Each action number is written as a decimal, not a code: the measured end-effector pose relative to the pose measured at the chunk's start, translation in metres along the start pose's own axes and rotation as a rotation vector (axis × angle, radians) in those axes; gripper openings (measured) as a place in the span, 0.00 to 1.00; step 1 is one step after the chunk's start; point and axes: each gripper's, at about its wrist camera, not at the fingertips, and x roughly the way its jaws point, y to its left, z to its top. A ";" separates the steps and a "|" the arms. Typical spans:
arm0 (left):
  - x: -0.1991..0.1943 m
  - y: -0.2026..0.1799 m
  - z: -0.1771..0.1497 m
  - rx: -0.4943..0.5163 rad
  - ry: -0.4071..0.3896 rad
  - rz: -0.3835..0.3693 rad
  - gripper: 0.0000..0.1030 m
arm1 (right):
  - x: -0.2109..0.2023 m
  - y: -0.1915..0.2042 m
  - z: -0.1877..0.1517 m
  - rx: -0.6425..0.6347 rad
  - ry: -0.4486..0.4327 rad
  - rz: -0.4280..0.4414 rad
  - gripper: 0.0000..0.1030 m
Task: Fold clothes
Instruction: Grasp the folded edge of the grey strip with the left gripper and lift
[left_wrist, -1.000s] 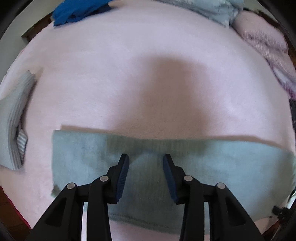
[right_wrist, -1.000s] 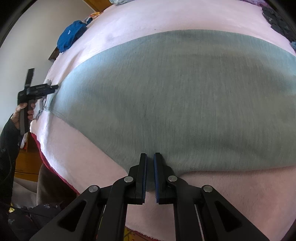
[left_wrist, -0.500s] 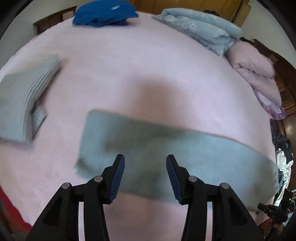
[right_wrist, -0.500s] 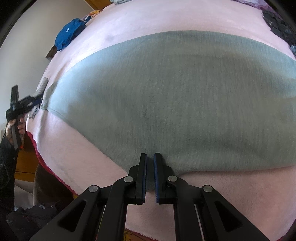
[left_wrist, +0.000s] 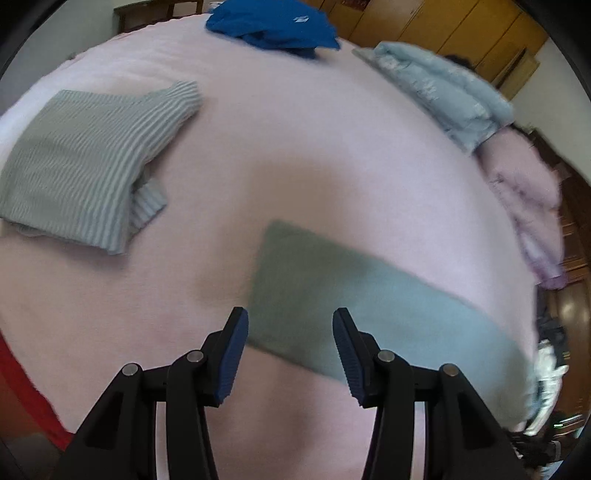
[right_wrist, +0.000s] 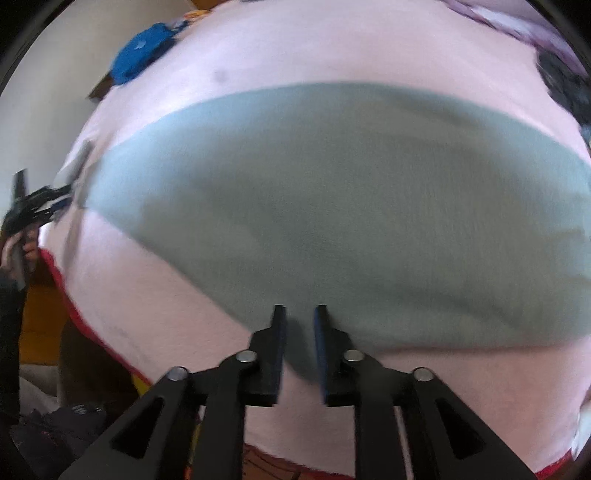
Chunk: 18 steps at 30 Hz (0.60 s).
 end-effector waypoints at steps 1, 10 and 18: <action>0.009 -0.001 -0.004 -0.008 0.016 0.002 0.43 | -0.001 0.011 0.004 -0.023 -0.004 0.007 0.28; 0.032 0.006 -0.009 -0.033 0.037 -0.002 0.43 | 0.012 0.092 0.035 -0.189 -0.017 0.094 0.33; 0.043 0.040 -0.010 -0.209 0.053 -0.165 0.43 | 0.031 0.125 0.038 -0.238 0.010 0.154 0.33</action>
